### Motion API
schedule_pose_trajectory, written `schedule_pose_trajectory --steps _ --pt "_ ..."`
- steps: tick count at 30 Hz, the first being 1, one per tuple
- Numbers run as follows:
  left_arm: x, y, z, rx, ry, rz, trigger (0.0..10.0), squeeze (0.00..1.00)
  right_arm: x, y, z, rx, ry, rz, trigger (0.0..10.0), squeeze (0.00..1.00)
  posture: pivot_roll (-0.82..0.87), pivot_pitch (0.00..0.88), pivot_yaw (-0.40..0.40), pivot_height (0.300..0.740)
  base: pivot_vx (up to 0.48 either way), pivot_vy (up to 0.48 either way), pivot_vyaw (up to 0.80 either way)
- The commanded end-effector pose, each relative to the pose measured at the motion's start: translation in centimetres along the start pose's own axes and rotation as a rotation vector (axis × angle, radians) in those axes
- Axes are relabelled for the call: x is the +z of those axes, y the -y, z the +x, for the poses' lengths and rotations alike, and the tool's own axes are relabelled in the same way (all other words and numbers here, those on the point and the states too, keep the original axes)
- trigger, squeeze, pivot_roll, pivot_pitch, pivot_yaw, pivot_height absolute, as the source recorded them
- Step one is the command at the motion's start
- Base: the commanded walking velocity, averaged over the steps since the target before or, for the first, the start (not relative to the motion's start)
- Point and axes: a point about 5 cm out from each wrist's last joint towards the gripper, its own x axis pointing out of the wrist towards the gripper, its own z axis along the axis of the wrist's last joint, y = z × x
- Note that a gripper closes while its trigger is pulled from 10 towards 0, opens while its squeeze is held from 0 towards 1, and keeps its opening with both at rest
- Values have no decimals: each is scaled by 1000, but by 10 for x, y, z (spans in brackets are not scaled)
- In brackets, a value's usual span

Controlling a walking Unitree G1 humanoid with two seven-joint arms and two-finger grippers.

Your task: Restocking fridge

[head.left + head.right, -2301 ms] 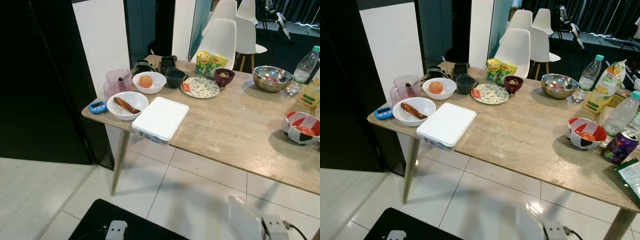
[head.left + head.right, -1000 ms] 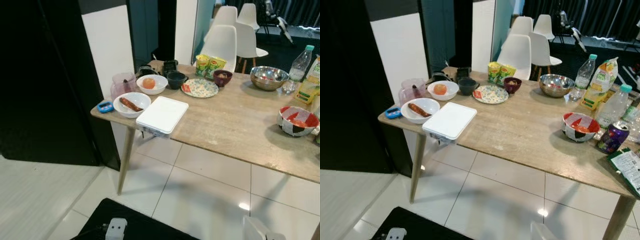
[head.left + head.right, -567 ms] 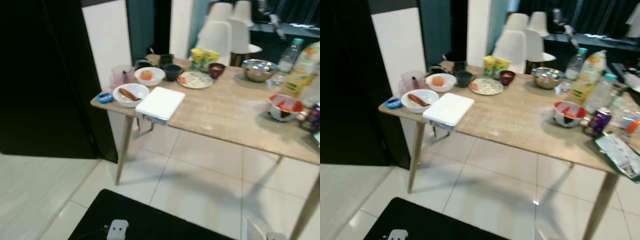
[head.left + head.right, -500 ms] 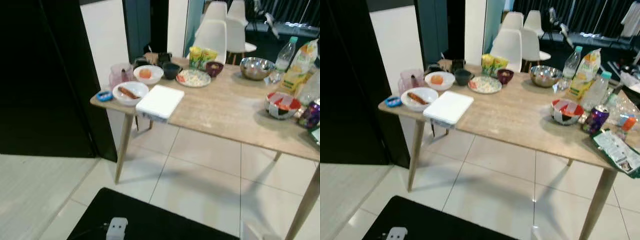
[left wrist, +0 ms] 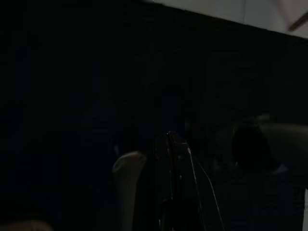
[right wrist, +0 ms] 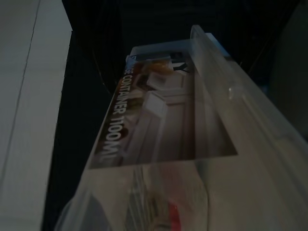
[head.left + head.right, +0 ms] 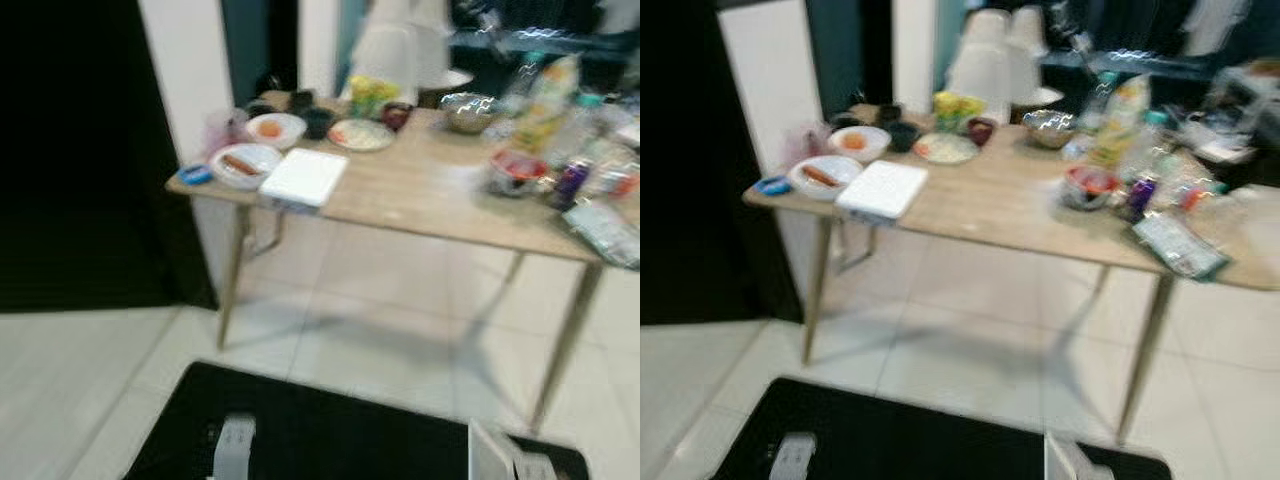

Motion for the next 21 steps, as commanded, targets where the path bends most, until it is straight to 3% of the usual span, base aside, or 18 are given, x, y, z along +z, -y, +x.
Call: schedule_pose_trajectory --steps 1,9,21 --pt "0 5 2 -12 -4 -17 10000 0 15 0 0 -1 45 11 10000 0 89 0 -49 740 0 0 -788" --pt "0 7 3 -19 -18 22 10000 0 15 -8 1 17 41 -11 10000 0 82 0 -41 740 0 0 -788" --pt "-10 3 0 13 -40 -5 10000 0 10 -7 1 14 23 -48 10000 0 80 0 -41 740 0 0 -788"
